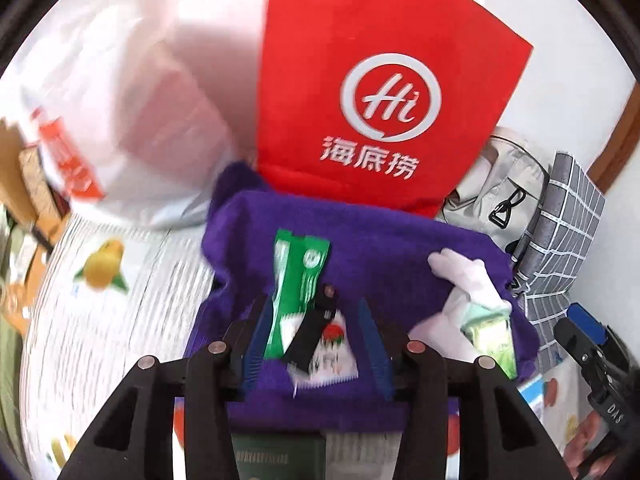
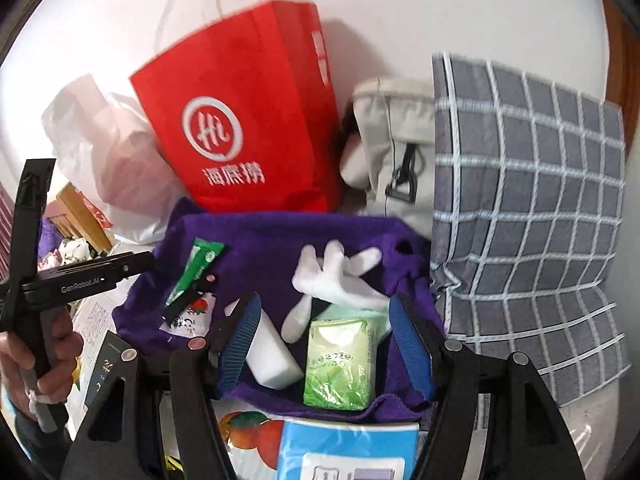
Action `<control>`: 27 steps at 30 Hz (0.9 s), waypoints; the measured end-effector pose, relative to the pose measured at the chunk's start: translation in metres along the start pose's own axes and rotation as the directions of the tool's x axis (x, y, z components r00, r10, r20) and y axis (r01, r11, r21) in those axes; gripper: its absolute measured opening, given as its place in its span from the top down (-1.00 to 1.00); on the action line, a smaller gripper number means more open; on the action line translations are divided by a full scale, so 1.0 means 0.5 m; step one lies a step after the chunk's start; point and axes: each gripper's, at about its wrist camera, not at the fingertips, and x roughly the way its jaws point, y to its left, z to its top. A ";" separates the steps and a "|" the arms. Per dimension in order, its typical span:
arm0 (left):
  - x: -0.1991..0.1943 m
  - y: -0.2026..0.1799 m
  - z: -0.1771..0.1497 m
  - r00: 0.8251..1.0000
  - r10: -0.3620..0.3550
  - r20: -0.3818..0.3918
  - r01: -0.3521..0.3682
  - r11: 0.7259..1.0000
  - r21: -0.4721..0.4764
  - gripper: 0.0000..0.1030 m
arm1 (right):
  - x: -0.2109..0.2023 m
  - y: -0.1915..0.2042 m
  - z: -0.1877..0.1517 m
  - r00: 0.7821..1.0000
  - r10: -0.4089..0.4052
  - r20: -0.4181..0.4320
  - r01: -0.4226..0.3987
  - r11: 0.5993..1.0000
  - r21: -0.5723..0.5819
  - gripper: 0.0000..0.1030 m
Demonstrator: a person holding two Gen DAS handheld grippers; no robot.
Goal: Organize soft objects
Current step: 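Move the right tool to the yellow mesh bag and grasp it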
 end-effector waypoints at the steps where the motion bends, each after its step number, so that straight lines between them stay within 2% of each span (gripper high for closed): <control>1: -0.002 -0.001 -0.002 1.000 -0.001 -0.005 0.001 1.000 0.001 0.17 | -0.014 0.005 -0.008 1.000 0.014 0.015 -0.014 1.000 0.008 -0.29; 4: -0.046 0.011 -0.043 1.000 -0.007 -0.001 0.007 1.000 0.017 0.16 | -0.036 0.019 -0.037 0.997 0.075 -0.020 -0.075 0.997 0.028 -0.29; 8: -0.080 0.030 -0.098 1.000 0.008 -0.018 -0.008 1.000 0.019 0.16 | -0.060 0.040 -0.089 0.994 0.080 -0.073 -0.076 0.996 0.047 -0.29; 16: -0.140 0.067 -0.230 0.998 -0.028 -0.050 0.029 0.999 0.024 0.16 | -0.101 0.107 -0.229 0.984 0.090 -0.152 -0.083 0.995 0.053 -0.29; 19: -0.150 0.085 -0.275 0.998 -0.031 -0.049 0.031 0.999 0.009 0.16 | -0.116 0.125 -0.279 0.981 0.106 -0.164 -0.096 0.993 0.071 -0.29; 23: -0.155 0.102 -0.325 0.996 -0.054 -0.076 0.053 0.999 -0.004 0.16 | -0.136 0.142 -0.331 0.981 0.085 -0.174 -0.071 0.994 0.085 -0.29; 27: -0.160 0.102 -0.358 0.994 -0.065 -0.090 0.067 0.997 0.023 0.16 | -0.144 0.157 -0.369 0.978 0.108 -0.180 -0.094 0.992 0.088 -0.29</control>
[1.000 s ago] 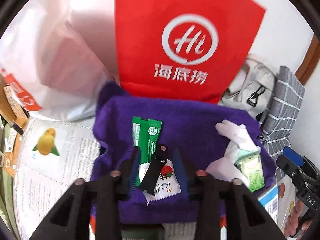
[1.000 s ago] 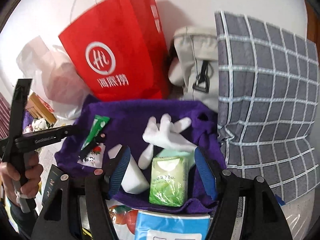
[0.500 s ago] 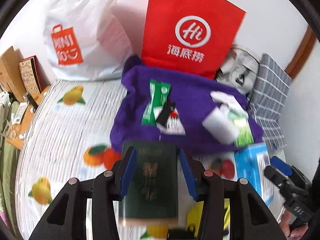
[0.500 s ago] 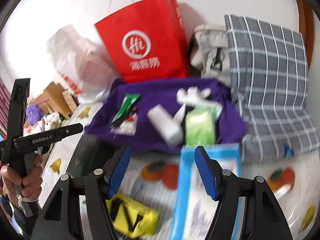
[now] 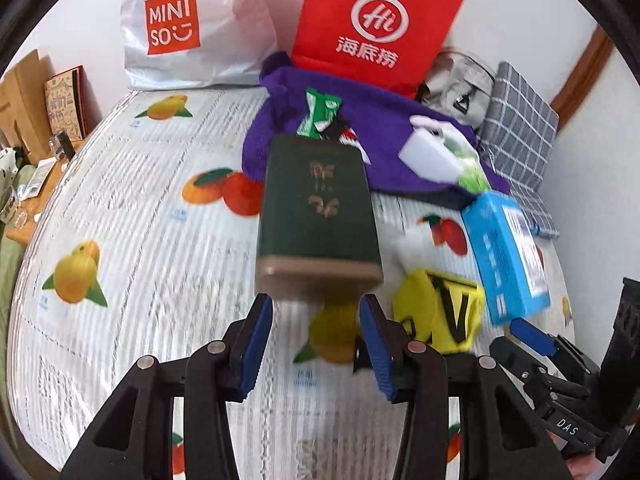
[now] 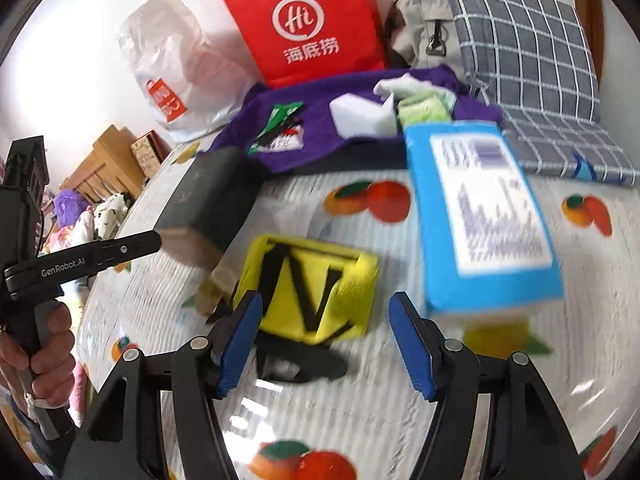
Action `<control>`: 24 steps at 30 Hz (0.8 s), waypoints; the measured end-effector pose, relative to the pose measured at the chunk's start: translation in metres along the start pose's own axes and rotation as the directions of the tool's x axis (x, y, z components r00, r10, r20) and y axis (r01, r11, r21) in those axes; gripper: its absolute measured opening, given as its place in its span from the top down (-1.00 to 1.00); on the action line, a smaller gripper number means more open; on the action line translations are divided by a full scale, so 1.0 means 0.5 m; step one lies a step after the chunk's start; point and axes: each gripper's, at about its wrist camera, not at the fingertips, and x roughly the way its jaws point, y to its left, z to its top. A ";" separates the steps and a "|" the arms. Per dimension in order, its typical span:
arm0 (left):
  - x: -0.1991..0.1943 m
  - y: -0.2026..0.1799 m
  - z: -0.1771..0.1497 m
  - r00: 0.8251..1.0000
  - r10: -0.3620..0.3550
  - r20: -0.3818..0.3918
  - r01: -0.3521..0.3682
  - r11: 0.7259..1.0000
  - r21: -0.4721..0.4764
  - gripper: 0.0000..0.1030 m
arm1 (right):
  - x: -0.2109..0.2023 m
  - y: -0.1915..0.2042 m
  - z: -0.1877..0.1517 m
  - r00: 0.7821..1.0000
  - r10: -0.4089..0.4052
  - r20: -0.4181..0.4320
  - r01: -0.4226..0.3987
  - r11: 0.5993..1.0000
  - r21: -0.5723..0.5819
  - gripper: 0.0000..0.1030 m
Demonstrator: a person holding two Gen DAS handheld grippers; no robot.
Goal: Organize soft objects
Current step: 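Move the right tool to the yellow mesh bag and grasp it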
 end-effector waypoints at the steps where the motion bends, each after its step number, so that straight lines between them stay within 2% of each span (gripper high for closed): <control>1: -0.002 0.000 -0.007 1.000 -0.012 0.000 0.012 1.000 0.002 0.16 | 0.002 0.006 -0.007 1.000 0.011 -0.001 -0.011 1.000 -0.015 -0.29; 3: -0.007 0.001 -0.021 0.999 -0.039 0.002 0.039 0.999 0.009 0.15 | 0.012 0.022 -0.024 1.000 0.016 -0.009 -0.017 0.998 -0.057 -0.29; 6: -0.011 0.001 -0.040 0.999 -0.035 0.002 0.035 0.999 0.027 0.14 | 0.025 0.040 -0.040 1.000 -0.005 -0.007 0.004 0.994 -0.110 -0.29; 10: -0.012 0.012 -0.057 0.999 -0.041 -0.003 0.041 0.999 0.025 0.14 | 0.054 0.062 -0.051 0.998 -0.052 -0.019 0.048 0.984 -0.173 -0.29; 14: -0.013 0.026 -0.065 0.999 -0.039 -0.003 0.039 0.999 0.011 0.14 | 0.098 0.072 -0.065 0.989 -0.135 -0.067 0.115 0.963 -0.245 -0.21; 16: -0.011 0.030 -0.067 0.999 -0.039 -0.007 0.039 0.999 0.005 0.13 | 0.098 0.079 -0.071 0.987 -0.158 -0.040 0.141 0.951 -0.276 -0.18; 17: -0.009 0.032 -0.068 0.999 -0.041 -0.010 0.041 0.999 0.002 0.13 | 0.096 0.081 -0.072 0.986 -0.159 -0.044 0.141 0.949 -0.281 -0.13; 18: -0.008 0.034 -0.069 0.999 -0.043 -0.014 0.043 0.999 0.000 0.13 | 0.092 0.082 -0.071 0.987 -0.153 -0.047 0.134 0.950 -0.284 0.16; 19: -0.006 0.035 -0.070 0.999 -0.043 -0.018 0.043 0.999 -0.003 0.13 | 0.086 0.082 -0.069 0.987 -0.154 -0.054 0.132 0.950 -0.284 0.54; 21: -0.006 0.036 -0.071 0.999 -0.044 -0.021 0.043 0.999 -0.007 0.13 | 0.074 0.079 -0.068 0.989 -0.125 -0.073 0.101 0.956 -0.276 0.73; 24: -0.011 0.037 -0.073 0.999 -0.045 -0.019 0.045 0.999 -0.007 0.13 | 0.043 0.082 -0.074 0.996 -0.059 -0.068 0.038 0.960 -0.277 0.78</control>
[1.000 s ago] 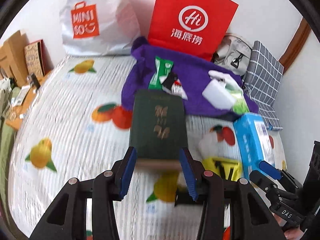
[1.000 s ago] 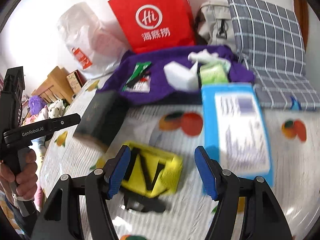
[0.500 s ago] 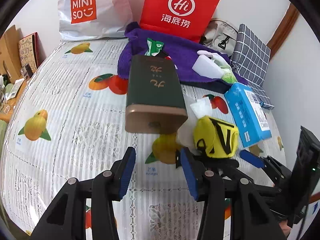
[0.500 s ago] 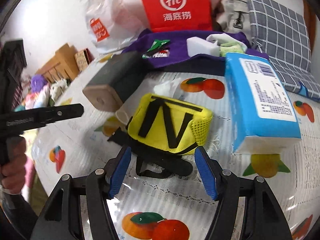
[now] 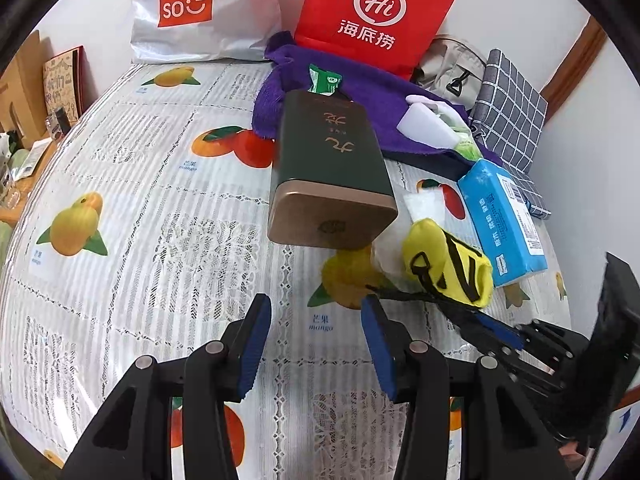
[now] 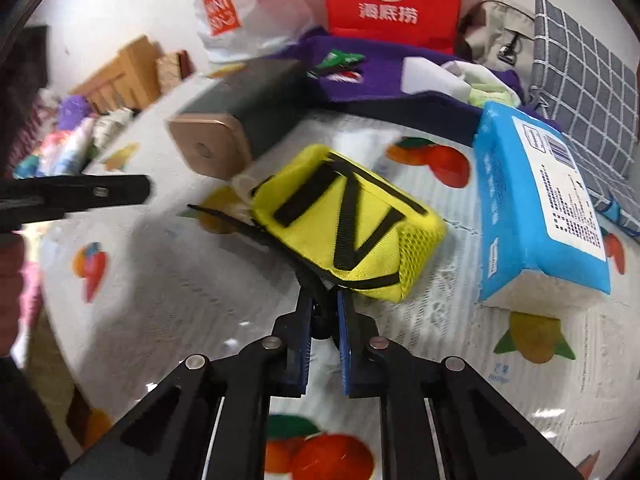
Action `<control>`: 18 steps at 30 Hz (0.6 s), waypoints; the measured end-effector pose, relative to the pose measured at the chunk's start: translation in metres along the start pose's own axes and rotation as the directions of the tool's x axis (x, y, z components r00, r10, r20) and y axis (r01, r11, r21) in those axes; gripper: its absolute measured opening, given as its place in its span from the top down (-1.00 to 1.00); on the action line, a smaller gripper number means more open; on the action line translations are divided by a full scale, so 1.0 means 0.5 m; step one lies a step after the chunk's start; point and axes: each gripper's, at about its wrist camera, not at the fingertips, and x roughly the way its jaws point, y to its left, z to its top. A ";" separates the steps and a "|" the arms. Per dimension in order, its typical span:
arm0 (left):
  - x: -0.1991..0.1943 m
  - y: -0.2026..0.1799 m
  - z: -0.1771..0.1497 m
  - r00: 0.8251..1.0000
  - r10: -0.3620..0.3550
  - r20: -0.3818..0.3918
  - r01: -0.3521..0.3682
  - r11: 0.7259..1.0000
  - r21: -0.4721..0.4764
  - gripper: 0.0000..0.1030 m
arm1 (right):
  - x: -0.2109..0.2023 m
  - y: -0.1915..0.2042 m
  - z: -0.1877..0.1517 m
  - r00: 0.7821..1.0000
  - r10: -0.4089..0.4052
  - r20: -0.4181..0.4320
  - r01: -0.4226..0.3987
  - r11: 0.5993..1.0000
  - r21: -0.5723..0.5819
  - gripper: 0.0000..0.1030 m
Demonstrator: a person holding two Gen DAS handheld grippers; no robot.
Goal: Organize soft objects
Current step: 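Move the right tool to the yellow mesh bag and grasp it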
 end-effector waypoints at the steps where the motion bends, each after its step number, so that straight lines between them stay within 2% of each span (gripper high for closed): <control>1: -0.002 0.001 -0.001 1.000 0.002 0.001 -0.002 1.000 -0.002 0.13 | -0.013 0.001 -0.006 1.000 0.013 0.012 -0.013 1.000 -0.003 0.79; 6: -0.006 0.003 -0.009 1.000 0.006 -0.002 -0.006 1.000 -0.012 0.13 | -0.054 -0.001 -0.035 0.995 0.096 0.029 -0.096 0.995 0.005 0.79; 8: -0.005 0.003 -0.012 1.000 0.006 -0.006 -0.006 1.000 -0.012 0.13 | -0.056 -0.003 -0.051 0.996 0.090 0.018 -0.090 0.996 -0.011 0.78; 9: -0.004 0.001 -0.015 1.000 0.006 -0.009 -0.006 1.000 -0.013 0.13 | -0.055 -0.003 -0.062 0.996 0.091 0.000 -0.091 0.996 -0.018 0.69; 11: -0.002 -0.002 -0.019 1.000 0.005 -0.014 -0.005 1.000 -0.014 0.13 | -0.053 -0.010 -0.080 0.995 0.096 -0.024 -0.096 0.995 -0.019 0.67; 13: 0.001 -0.009 -0.023 1.000 0.006 -0.021 -0.006 1.000 -0.007 0.13 | -0.054 -0.024 -0.094 0.994 0.109 -0.028 -0.109 0.994 0.012 0.53; 17: 0.006 -0.025 -0.028 0.999 0.011 -0.031 -0.010 1.000 0.013 0.13 | -0.072 -0.039 -0.098 0.994 0.104 0.019 -0.104 0.994 0.036 0.43; 18: 0.007 -0.027 -0.028 0.999 0.011 -0.033 -0.010 1.000 0.016 0.13 | -0.077 -0.040 -0.095 0.994 0.099 0.036 -0.101 0.994 0.039 0.34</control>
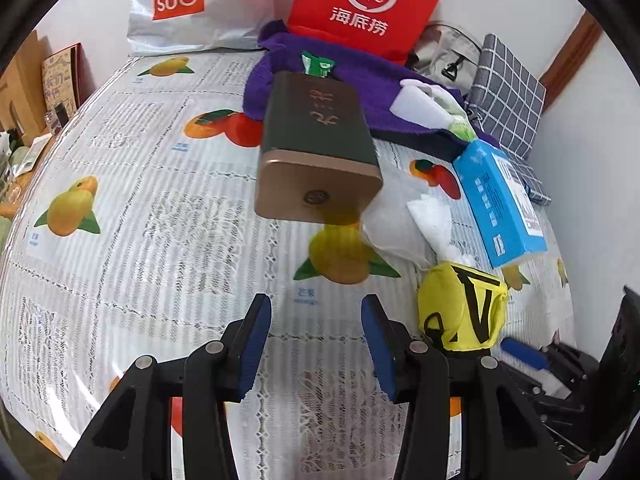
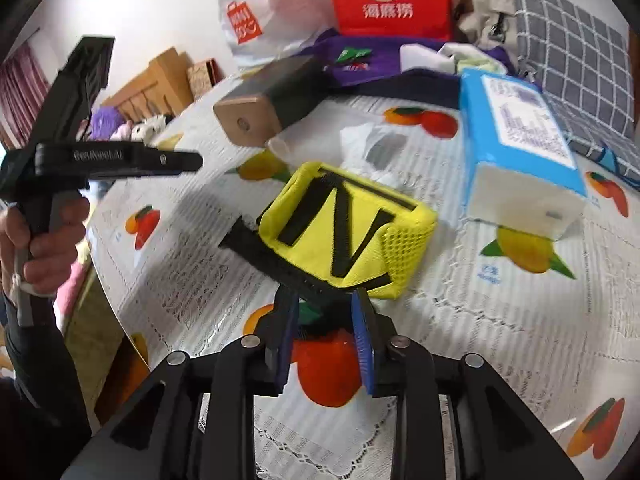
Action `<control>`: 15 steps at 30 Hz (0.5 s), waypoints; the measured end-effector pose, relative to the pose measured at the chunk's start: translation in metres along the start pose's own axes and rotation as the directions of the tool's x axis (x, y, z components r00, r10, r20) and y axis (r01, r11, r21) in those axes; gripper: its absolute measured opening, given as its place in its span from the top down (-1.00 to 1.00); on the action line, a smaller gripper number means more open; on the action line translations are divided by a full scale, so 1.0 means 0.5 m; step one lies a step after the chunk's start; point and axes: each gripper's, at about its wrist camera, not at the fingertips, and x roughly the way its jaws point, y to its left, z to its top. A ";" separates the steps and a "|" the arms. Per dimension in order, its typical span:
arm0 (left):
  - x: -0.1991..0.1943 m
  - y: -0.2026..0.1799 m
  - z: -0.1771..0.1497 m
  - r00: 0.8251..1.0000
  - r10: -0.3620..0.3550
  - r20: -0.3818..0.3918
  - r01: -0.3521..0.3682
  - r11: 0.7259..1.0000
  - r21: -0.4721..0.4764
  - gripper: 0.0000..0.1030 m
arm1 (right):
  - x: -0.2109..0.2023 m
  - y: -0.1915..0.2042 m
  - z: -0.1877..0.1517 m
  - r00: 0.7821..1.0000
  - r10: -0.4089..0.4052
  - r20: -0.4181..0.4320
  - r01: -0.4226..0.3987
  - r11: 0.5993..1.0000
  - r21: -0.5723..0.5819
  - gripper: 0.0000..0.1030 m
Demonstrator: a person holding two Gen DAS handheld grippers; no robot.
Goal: Organize soft objects
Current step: 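Move the right tool to the yellow mesh bag and grasp it, then lift the yellow bag with the right tool while the left tool grasps the black watch strap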
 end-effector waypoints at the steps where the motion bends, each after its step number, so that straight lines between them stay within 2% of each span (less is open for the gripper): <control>1: 0.002 -0.003 0.000 1.000 0.001 -0.003 -0.001 1.000 0.003 0.13 | -0.003 0.001 0.004 1.000 -0.003 0.015 0.003 1.000 0.002 0.19; 3: 0.006 -0.010 -0.002 1.000 0.003 -0.010 -0.003 1.000 0.006 0.13 | -0.003 0.003 0.015 0.999 -0.008 0.033 0.008 1.000 0.015 0.00; 4: 0.008 -0.012 -0.003 1.000 0.003 -0.012 -0.003 1.000 0.008 0.13 | 0.000 0.006 0.022 0.999 -0.012 0.039 0.011 1.000 0.022 -0.02; 10: 0.014 -0.015 -0.008 1.000 0.008 -0.020 -0.008 1.000 0.012 0.10 | 0.031 0.033 0.061 0.997 0.032 0.068 -0.036 0.998 0.057 -0.02; 15: 0.017 -0.005 -0.012 1.000 0.004 -0.025 -0.004 1.000 0.009 0.10 | 0.088 0.048 0.099 0.999 0.009 0.033 -0.013 0.995 0.102 0.00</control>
